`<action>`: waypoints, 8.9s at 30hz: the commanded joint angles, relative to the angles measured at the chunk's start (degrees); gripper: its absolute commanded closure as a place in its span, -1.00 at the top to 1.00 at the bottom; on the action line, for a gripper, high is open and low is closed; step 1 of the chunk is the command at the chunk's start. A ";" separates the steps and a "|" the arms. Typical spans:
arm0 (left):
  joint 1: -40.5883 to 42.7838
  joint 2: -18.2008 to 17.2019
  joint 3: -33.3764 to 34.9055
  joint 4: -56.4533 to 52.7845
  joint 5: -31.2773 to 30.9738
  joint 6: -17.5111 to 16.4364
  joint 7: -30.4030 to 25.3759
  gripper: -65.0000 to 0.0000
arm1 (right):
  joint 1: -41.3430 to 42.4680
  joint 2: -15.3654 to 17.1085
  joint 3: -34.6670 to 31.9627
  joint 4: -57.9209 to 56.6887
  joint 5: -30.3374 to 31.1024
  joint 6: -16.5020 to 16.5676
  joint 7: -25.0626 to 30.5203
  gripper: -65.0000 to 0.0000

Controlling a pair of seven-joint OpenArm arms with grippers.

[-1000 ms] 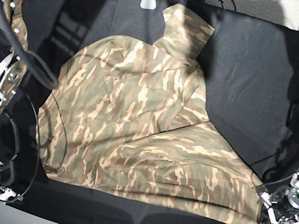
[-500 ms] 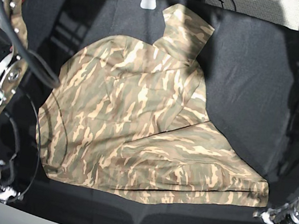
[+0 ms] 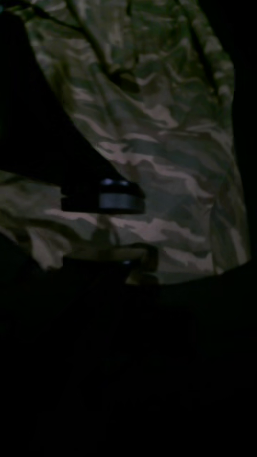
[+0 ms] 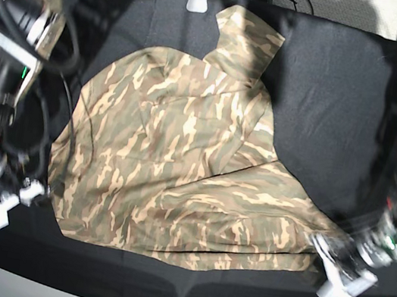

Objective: Layout the t-shirt on the table in an organized manner, then fold the t-shirt properly
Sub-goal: 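Lower the left gripper onto the shirt middle and press the fabric, then move the left gripper to the shirt hem corner and grasp it, then grasp the shirt corner nearest the right gripper, then lift and stretch the shirt between both grippers, then lay it flat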

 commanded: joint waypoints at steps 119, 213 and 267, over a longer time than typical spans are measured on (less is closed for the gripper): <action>4.92 11.10 17.64 27.17 42.53 31.06 37.53 -1.00 | -27.04 0.87 22.64 34.27 17.16 0.30 -7.85 -0.50; 24.26 -13.73 17.55 24.85 57.51 58.18 41.86 -0.37 | -28.98 -30.49 14.53 36.70 2.93 -3.89 -13.79 -0.03; 24.28 -13.70 17.55 24.90 56.52 58.16 44.83 -0.37 | -32.70 -13.53 14.47 39.45 -2.60 -3.76 -11.19 -1.00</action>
